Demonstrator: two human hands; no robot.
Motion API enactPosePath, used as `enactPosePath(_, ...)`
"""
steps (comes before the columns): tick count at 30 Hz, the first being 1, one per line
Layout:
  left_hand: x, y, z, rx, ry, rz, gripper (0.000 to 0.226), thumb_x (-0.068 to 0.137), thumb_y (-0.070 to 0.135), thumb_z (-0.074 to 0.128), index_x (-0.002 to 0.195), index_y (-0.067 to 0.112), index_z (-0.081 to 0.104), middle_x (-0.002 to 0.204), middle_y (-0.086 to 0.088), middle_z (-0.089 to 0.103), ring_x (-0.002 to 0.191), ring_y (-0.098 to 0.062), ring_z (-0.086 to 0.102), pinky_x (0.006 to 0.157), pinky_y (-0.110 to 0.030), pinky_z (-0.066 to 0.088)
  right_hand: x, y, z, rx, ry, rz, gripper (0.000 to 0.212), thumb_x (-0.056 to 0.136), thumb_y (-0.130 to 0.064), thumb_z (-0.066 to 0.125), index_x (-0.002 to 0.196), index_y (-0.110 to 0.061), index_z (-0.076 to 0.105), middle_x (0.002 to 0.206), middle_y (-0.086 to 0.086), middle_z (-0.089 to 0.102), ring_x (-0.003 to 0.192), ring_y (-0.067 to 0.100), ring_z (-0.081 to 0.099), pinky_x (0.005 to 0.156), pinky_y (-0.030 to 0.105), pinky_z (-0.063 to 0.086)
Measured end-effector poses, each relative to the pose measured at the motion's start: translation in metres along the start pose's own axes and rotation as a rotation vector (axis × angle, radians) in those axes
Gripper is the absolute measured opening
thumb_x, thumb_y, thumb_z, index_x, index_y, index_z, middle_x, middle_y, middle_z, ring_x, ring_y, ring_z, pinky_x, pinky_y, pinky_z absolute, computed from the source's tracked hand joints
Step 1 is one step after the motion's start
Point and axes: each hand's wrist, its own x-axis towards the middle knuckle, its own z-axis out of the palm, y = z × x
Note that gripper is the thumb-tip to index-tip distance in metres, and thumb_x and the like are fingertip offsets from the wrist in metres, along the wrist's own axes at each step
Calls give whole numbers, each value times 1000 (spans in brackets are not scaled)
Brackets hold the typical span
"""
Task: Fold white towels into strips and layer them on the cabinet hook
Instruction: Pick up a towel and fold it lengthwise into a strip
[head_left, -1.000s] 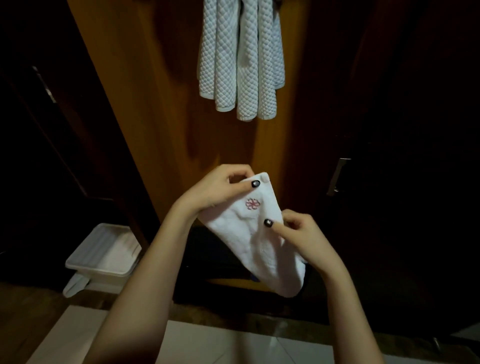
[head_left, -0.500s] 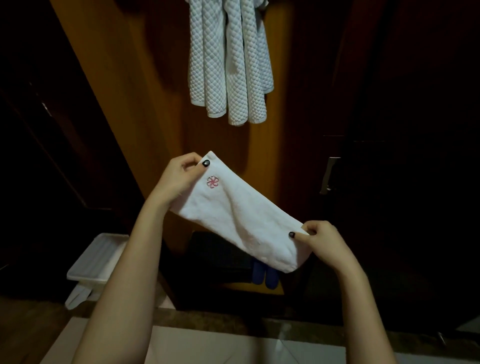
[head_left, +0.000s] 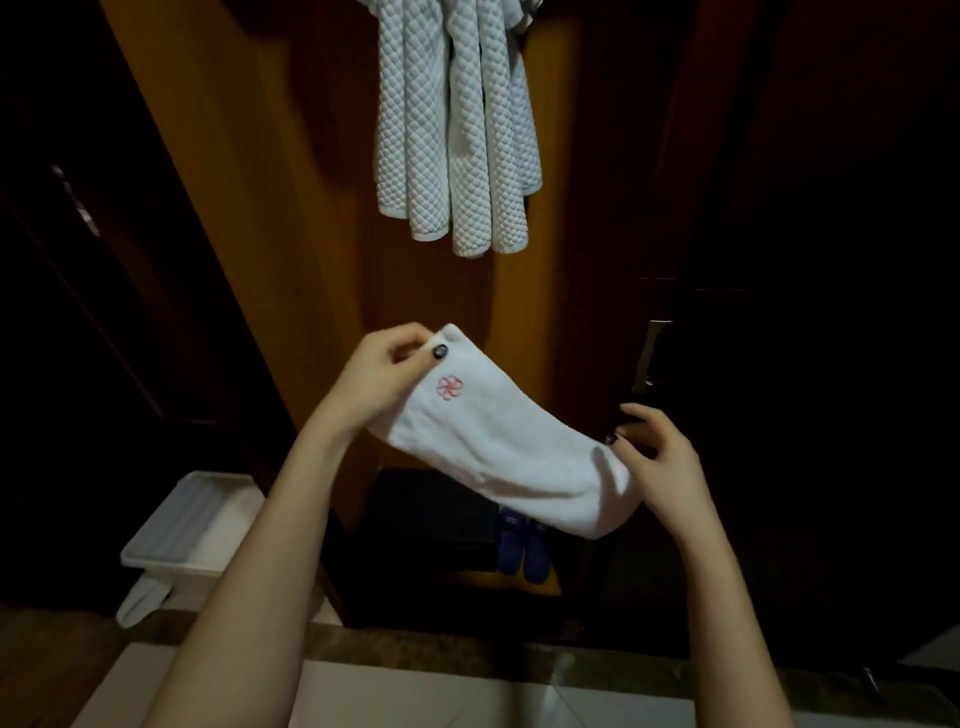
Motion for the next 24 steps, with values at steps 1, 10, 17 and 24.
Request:
enactPosePath(1, 2, 6, 7, 18, -67, 37, 13, 95, 16, 61, 85, 21, 68, 77, 17, 68, 74, 5, 62, 67, -9, 45, 0, -7, 3, 35, -13, -38, 34, 91, -11, 66, 124, -21, 61, 106, -6, 64, 97, 0, 59, 81, 13, 43)
enactPosePath(10, 7, 20, 44, 242, -451, 94, 9, 91, 25, 66, 91, 28, 74, 90, 15, 73, 88, 2, 66, 78, -18, 50, -14, -57, 28, 298, -191, -196, 17, 90, -15, 68, 106, -19, 72, 100, -10, 74, 100, 1, 66, 86, 18, 52)
enactPosePath(17, -8, 22, 44, 287, -410, 69, 11, 91, 29, 65, 94, 26, 75, 87, 16, 71, 87, 0, 65, 80, -27, 52, -21, -56, 41, 249, -250, -176, 11, 92, -13, 66, 101, -11, 73, 95, 0, 73, 94, 10, 68, 84, 26, 54)
enactPosePath(24, -38, 4, 45, 634, -170, 102, 15, 91, 38, 61, 101, 32, 71, 102, 22, 38, 93, -2, 52, 71, -15, 33, -27, -48, 40, 247, -183, -202, 7, 91, -7, 65, 94, -8, 71, 88, 1, 73, 88, 12, 68, 77, 19, 51)
